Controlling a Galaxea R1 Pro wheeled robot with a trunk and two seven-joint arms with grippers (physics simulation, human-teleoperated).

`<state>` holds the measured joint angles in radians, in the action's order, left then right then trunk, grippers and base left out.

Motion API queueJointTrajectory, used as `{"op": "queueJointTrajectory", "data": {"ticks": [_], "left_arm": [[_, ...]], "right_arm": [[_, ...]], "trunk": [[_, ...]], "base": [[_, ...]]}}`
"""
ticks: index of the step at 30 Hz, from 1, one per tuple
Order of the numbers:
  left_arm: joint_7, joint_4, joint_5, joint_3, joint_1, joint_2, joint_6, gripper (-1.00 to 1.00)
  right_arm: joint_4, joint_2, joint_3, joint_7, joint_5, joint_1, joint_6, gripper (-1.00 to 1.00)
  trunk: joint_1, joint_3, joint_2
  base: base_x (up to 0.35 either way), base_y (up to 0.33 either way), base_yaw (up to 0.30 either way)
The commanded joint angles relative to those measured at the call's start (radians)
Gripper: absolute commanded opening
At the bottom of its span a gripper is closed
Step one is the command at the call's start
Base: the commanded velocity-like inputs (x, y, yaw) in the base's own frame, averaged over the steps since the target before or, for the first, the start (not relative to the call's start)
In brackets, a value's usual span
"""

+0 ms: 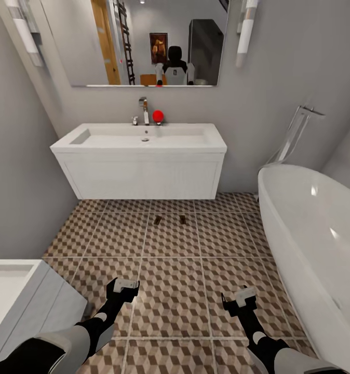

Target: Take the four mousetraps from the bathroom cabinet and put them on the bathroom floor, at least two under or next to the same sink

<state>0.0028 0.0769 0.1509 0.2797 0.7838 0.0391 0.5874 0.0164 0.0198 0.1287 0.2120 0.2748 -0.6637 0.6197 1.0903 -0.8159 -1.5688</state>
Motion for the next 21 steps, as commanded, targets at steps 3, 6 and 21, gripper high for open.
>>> {"op": "queueJointTrajectory", "data": {"ticks": [3, 6, 21], "left_arm": [[0.000, 0.004, 0.009, 0.009, 0.002, 0.001, 0.006, 1.00], [0.000, 0.004, 0.009, 0.009, 0.002, 0.001, 0.004, 1.00], [0.000, 0.004, 0.009, 0.009, 0.002, 0.001, -0.010, 1.00]], "right_arm": [[-0.001, 0.000, 0.008, 0.010, 0.006, -0.001, 0.000, 1.00], [-0.001, 0.000, 0.008, 0.010, 0.005, -0.001, 0.000, 1.00], [-0.001, 0.000, 0.008, 0.010, 0.006, -0.001, 0.000, 1.00]], "trunk": [[-0.012, 0.009, 0.021], [-0.023, 0.018, 0.042], [-0.081, 0.065, 0.147]], "base": [[0.000, 0.000, 0.000], [0.000, 0.000, 0.000], [0.000, 0.000, 0.000]]}}
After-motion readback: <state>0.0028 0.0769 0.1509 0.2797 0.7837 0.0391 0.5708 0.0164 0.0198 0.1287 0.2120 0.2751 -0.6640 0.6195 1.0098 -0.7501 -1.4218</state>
